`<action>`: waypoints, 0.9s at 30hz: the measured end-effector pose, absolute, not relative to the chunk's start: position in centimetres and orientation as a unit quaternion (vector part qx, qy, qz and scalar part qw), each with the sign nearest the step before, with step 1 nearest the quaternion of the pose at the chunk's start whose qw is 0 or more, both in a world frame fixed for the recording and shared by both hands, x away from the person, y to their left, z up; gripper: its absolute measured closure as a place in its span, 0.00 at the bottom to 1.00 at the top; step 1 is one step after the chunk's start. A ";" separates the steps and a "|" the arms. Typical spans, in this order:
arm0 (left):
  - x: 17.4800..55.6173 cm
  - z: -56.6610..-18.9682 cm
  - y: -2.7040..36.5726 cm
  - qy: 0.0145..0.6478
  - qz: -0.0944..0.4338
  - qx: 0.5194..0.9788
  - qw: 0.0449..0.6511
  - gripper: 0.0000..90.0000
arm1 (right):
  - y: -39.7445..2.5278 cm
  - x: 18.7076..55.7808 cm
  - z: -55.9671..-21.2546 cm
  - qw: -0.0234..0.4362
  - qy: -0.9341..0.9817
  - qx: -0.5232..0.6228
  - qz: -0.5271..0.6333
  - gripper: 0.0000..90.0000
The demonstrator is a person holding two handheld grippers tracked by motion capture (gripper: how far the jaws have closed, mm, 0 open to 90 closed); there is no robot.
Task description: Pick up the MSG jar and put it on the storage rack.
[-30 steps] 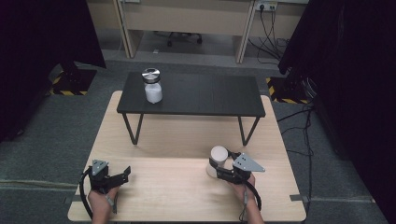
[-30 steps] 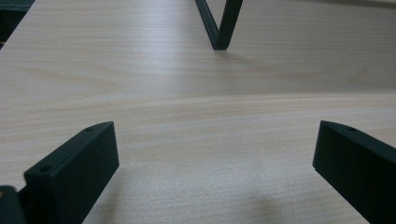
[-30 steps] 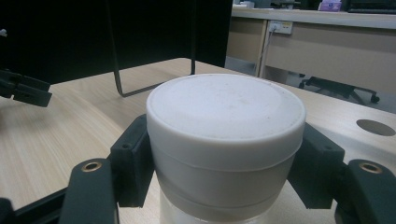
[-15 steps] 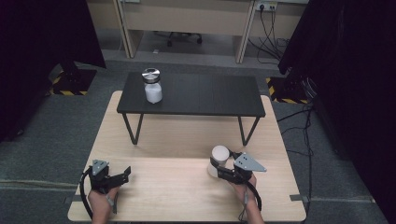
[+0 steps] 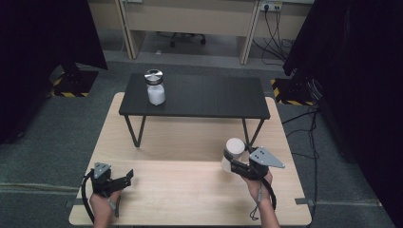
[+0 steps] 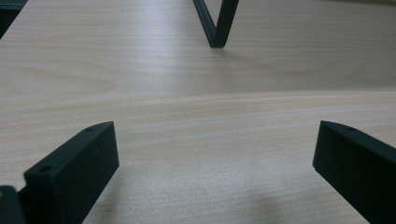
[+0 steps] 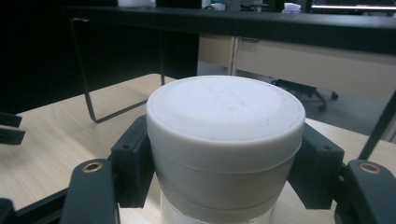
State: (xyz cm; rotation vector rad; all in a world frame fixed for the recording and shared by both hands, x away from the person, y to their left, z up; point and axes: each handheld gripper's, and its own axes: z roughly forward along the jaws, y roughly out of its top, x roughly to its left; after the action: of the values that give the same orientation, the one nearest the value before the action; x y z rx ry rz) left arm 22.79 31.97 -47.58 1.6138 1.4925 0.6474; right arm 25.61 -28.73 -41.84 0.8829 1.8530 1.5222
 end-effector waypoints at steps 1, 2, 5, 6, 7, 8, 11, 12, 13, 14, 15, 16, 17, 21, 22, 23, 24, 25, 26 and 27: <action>22.8 -47.6 32.0 0.594 0.257 0.641 0.412 0.00 | -28.7 25.6 -41.4 0.290 0.693 0.333 0.570 0.38; 22.8 -47.6 32.0 0.594 0.257 0.641 0.413 0.00 | -28.8 25.6 -41.0 0.292 0.692 0.334 0.570 0.38; 22.8 -47.6 32.0 0.593 0.256 0.643 0.413 0.00 | -29.0 25.6 -39.8 0.295 0.687 0.337 0.572 0.38; 22.8 -47.6 32.0 0.592 0.256 0.643 0.413 0.00 | -29.1 25.6 -39.4 0.295 0.686 0.338 0.573 0.38; 22.8 -47.6 32.0 0.591 0.256 0.644 0.412 0.00 | -29.2 25.7 -39.0 0.297 0.685 0.338 0.573 0.38; 22.8 -47.6 32.0 0.591 0.256 0.644 0.412 0.00 | -29.2 25.7 -38.5 0.298 0.685 0.339 0.572 0.38; 22.8 -47.6 32.0 0.591 0.256 0.644 0.413 0.00 | -29.5 25.9 -37.1 0.301 0.683 0.338 0.573 0.38; 22.8 -47.6 32.1 0.591 0.256 0.644 0.413 0.00 | -29.6 25.9 -36.6 0.301 0.683 0.338 0.573 0.38; 22.8 -47.6 32.0 0.591 0.256 0.644 0.413 0.00 | -29.7 26.0 -36.1 0.302 0.683 0.337 0.573 0.38; 22.8 -47.6 32.1 0.591 0.256 0.644 0.413 0.00 | -29.7 26.1 -35.5 0.303 0.683 0.337 0.573 0.38; 22.8 -47.6 32.1 0.591 0.256 0.644 0.413 0.00 | -29.8 26.3 -34.9 0.301 0.684 0.339 0.572 0.38; 22.8 -47.6 32.1 0.591 0.256 0.644 0.414 0.00 | -29.9 26.5 -34.2 0.298 0.685 0.343 0.570 0.38; 22.8 -47.6 32.1 0.591 0.255 0.644 0.413 0.00 | -30.0 26.7 -33.6 0.296 0.685 0.344 0.570 0.38; 22.9 -47.6 32.0 0.590 0.256 0.646 0.412 0.00 | -30.4 27.4 -31.8 0.293 0.683 0.344 0.574 0.38; 22.9 -47.6 32.0 0.590 0.256 0.646 0.412 0.00 | -30.5 27.6 -31.4 0.292 0.682 0.343 0.576 0.38; 22.9 -47.6 32.0 0.589 0.256 0.646 0.412 0.00 | -30.6 27.7 -31.0 0.292 0.681 0.343 0.577 0.38; 22.9 -47.6 32.0 0.589 0.256 0.646 0.412 0.00 | -30.6 27.8 -30.6 0.293 0.680 0.343 0.578 0.38; 22.9 -47.6 32.0 0.589 0.256 0.646 0.412 0.00 | -30.6 28.0 -30.2 0.295 0.679 0.341 0.579 0.38; 22.9 -47.6 32.0 0.589 0.255 0.646 0.412 0.00 | -30.6 28.1 -29.8 0.298 0.679 0.340 0.579 0.38; 22.9 -47.6 32.0 0.589 0.255 0.647 0.411 0.00 | -30.6 28.2 -29.5 0.300 0.678 0.339 0.579 0.38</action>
State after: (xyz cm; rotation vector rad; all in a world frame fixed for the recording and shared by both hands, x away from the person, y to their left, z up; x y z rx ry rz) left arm 22.91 31.99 -47.56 1.6283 1.4832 0.6411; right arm 28.23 -30.59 -29.47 0.9002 1.8007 1.5373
